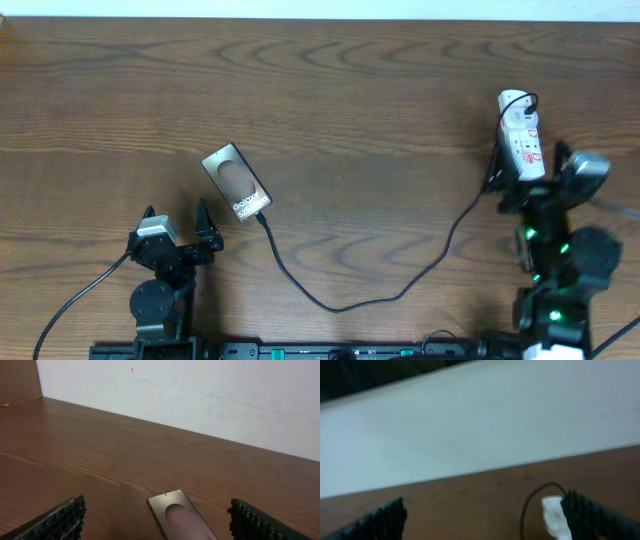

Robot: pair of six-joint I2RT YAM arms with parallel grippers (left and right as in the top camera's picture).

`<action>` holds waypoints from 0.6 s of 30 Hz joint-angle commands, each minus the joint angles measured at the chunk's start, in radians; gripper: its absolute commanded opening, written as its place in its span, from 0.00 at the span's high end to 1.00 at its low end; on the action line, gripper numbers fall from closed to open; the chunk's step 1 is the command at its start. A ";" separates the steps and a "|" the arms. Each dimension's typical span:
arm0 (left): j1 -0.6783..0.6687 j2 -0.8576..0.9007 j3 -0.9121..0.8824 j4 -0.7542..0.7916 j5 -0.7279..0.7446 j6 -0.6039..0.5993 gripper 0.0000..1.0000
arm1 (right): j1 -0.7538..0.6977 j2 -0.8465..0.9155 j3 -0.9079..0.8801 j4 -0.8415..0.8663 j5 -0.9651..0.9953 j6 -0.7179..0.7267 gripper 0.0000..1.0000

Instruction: Plug charger to phone and switch on socket

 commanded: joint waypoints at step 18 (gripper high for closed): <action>0.005 -0.006 -0.014 -0.045 -0.013 0.008 0.10 | 0.064 -0.484 -0.381 -0.158 0.183 -0.014 0.01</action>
